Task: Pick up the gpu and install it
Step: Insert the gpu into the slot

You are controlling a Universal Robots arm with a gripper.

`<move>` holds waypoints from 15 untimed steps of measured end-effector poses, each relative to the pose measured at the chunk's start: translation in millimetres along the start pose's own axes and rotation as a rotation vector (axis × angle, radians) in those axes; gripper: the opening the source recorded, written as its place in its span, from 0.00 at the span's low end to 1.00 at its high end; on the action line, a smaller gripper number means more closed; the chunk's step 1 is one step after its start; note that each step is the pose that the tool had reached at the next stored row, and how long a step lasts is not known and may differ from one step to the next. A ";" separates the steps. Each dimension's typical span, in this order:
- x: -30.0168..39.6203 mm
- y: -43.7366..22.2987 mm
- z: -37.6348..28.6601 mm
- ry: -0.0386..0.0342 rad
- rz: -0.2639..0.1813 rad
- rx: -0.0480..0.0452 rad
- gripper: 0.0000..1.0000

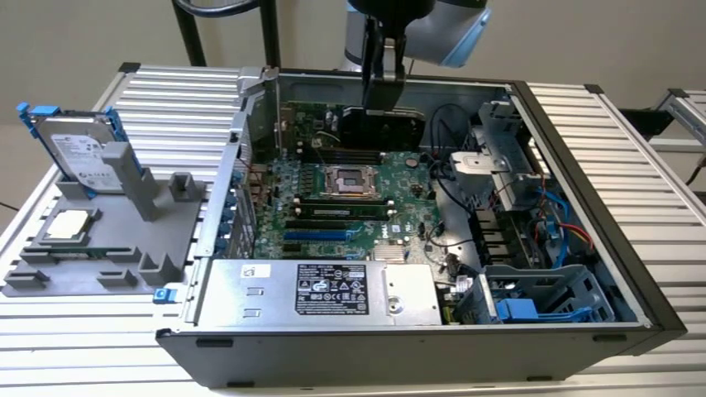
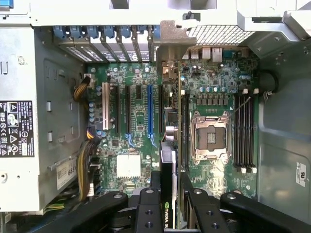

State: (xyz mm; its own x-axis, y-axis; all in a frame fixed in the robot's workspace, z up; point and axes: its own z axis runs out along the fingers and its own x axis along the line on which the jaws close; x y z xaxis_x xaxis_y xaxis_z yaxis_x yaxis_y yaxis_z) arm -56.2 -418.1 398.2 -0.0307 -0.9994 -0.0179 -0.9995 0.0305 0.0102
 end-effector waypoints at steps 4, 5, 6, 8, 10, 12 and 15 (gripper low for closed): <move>0.0 0.0 1.2 0.0000 0.000 0.0000 0.00; 0.0 0.0 1.5 0.0000 0.000 0.0000 0.00; 0.0 0.0 1.8 -0.0001 0.000 0.0000 0.00; 0.0 0.0 2.5 0.0000 0.000 0.0000 0.00; 0.1 0.0 3.2 0.0000 0.000 0.0000 0.00; 0.1 0.0 3.8 0.0000 0.000 0.0000 0.00; 0.1 0.0 4.8 -0.0001 0.000 0.0000 0.00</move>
State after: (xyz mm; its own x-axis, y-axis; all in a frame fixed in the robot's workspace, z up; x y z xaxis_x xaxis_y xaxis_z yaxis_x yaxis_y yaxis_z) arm -56.2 -418.1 393.4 -0.0307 -0.9994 -0.0179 -0.9995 0.0305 0.0102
